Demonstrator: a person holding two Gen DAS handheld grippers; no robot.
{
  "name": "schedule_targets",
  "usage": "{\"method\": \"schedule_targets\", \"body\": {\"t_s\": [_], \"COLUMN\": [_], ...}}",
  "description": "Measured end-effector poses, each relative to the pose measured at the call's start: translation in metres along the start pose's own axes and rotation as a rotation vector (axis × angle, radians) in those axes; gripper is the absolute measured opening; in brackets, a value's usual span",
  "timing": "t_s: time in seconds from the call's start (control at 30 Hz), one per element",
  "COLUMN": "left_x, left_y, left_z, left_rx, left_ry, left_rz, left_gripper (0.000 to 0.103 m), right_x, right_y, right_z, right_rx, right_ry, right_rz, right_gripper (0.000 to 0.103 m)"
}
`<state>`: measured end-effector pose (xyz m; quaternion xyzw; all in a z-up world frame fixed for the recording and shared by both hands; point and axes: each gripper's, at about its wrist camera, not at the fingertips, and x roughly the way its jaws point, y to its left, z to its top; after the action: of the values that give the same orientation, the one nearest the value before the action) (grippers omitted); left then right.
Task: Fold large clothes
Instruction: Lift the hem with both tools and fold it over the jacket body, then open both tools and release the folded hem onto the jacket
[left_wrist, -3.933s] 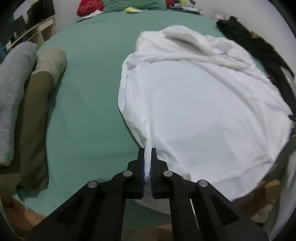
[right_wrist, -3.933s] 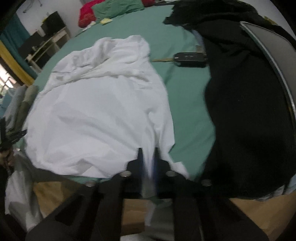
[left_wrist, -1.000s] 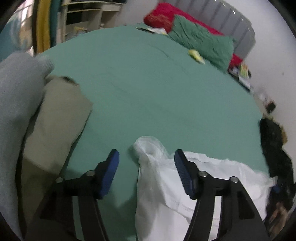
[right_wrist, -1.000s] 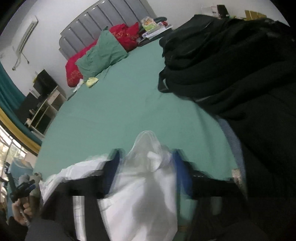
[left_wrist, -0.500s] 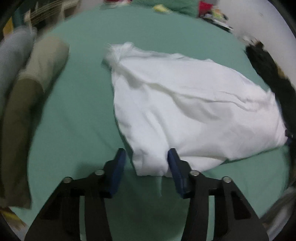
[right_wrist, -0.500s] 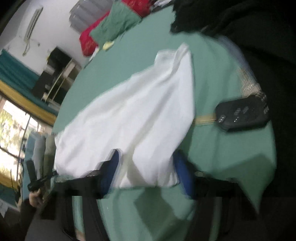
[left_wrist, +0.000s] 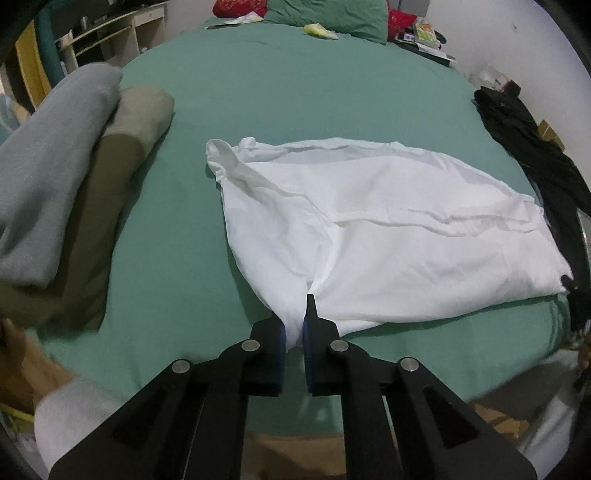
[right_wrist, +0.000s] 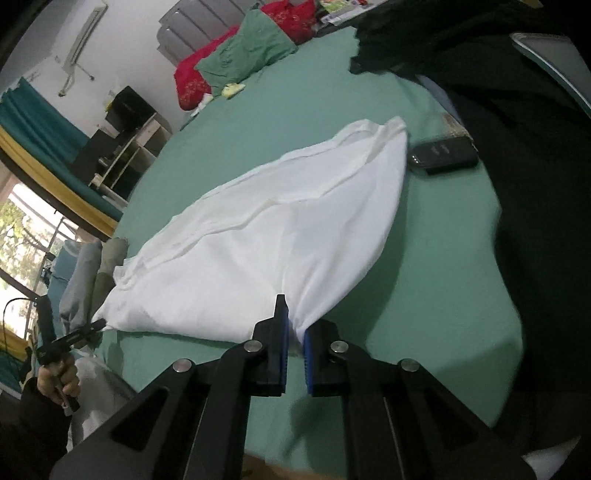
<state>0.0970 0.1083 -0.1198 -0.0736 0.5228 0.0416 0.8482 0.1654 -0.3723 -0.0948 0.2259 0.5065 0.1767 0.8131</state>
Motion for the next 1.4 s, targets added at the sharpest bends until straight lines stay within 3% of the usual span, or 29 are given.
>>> {"method": "schedule_targets", "body": {"t_s": [0.17,0.27,0.4,0.43,0.5,0.57,0.67,0.8,1.0,1.3,1.4], "left_x": [0.001,-0.002,-0.033,-0.035,-0.028,-0.017,0.004,0.038,0.045,0.057,0.069], "left_y": [0.011,0.011,-0.001,-0.008,-0.028,-0.042,-0.061,-0.075,-0.088,-0.081,-0.079], "left_z": [-0.018,-0.017,-0.009,-0.005,0.003,0.005,0.009,0.014,0.025,0.065,0.076], "left_rx": [-0.015,-0.038,-0.026,-0.016,0.033,0.065,0.096,0.083,0.154,0.176,0.172], "left_ry": [0.036,0.013,-0.117,-0.127,-0.093,-0.060,-0.034,0.033,0.010,0.019,0.048], "left_rz": [-0.017,-0.019,-0.020,-0.040,-0.086,-0.102,-0.123,-0.108,-0.033,-0.025,-0.080], "left_gripper": [0.015,0.030,0.055,0.058,0.058,0.058,0.058,0.058,0.058,0.058,0.058], "right_x": [-0.008,-0.010,-0.025,-0.027,-0.022,-0.001,0.034,0.071,0.103,0.129,0.144], "right_y": [0.008,0.017,0.047,0.056,0.069,0.082,0.104,0.114,0.117,0.123,0.124], "right_z": [-0.030,-0.031,-0.021,-0.019,-0.017,-0.012,-0.003,0.009,0.037,0.088,0.105], "right_rx": [0.056,0.035,-0.109,-0.148,-0.210,-0.246,-0.317,-0.391,-0.490,-0.529,-0.526], "right_ry": [-0.012,-0.054,-0.188,-0.220,-0.229,-0.170,-0.088,-0.005,0.031,0.047,0.080], "right_rz": [-0.052,-0.145,-0.286,-0.294,-0.248,-0.159,-0.108,-0.138,-0.245,-0.174,-0.121], "right_gripper": [0.008,0.019,0.067,0.070,0.070,0.070,0.070,0.070,0.070,0.070,0.070]}}
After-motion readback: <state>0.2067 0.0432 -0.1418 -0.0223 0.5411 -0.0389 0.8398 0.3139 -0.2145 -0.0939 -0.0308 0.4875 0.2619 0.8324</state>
